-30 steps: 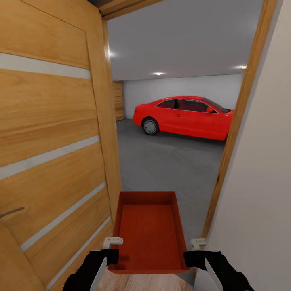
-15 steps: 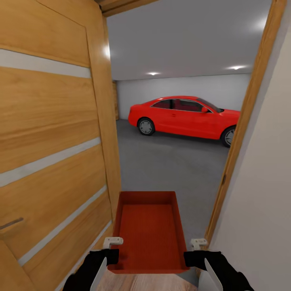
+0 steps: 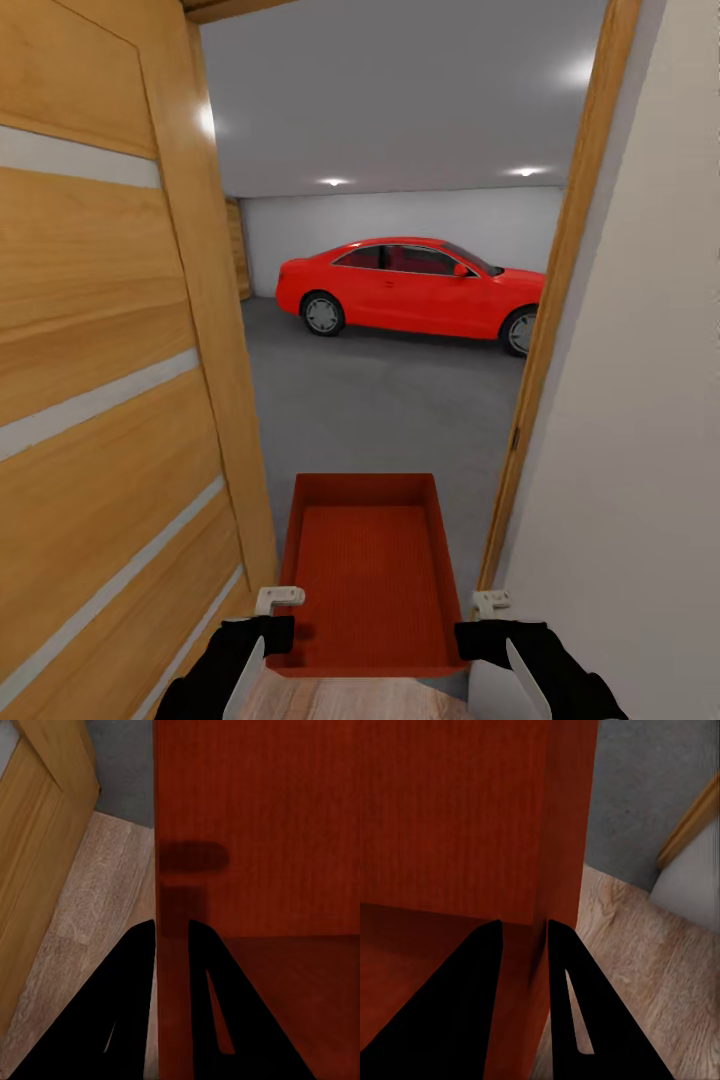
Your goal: Move the two storage containers from the living room to the garage. In the garage, place one container on the floor and stack the other container on top of it (either order is fine).
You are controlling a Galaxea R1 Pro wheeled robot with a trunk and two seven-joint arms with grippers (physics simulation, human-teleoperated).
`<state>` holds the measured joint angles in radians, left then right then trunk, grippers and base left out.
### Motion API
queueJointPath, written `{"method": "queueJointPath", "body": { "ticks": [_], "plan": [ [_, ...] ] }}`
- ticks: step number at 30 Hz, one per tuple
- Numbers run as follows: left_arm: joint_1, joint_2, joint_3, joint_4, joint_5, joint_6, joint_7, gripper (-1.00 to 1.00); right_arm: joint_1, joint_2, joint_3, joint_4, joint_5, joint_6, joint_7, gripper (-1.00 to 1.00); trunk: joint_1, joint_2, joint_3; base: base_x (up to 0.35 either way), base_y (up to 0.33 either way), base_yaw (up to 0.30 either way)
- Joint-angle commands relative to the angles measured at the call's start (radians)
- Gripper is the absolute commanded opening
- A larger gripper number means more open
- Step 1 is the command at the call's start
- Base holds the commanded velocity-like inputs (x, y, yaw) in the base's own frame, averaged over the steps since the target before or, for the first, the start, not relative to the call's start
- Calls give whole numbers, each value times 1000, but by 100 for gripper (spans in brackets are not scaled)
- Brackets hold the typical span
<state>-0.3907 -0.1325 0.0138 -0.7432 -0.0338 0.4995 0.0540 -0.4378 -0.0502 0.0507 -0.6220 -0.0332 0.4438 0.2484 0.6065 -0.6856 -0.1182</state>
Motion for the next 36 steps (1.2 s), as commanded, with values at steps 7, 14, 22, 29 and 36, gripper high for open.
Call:
{"method": "queueJointPath", "body": {
  "ticks": [7,14,22,29,36],
  "plan": [
    [0,1,5,-1,-22,7,6,-100,-1,-5,8,-2,10,-56,-3,-100,1,-1,-2,69,52,-275],
    [0,1,5,-1,-23,8,6,-100,-1,-5,8,-2,10,-56,-3,-100,1,-1,-2,33,215,-238],
    [0,1,6,-1,-23,8,6,-100,-1,-5,8,-2,10,-56,-3,-100,1,-1,-2,1,286,-24],
    [0,1,5,-1,-22,7,6,-100,-1,-5,8,-2,9,-56,-4,-100,1,-1,-2,0,137,-1],
    [0,0,3,-6,-1,-28,9,-100,-1,17,-3,2,10,-21,-7,-100,1,-2,-2,0,3,0]
  ]
}}
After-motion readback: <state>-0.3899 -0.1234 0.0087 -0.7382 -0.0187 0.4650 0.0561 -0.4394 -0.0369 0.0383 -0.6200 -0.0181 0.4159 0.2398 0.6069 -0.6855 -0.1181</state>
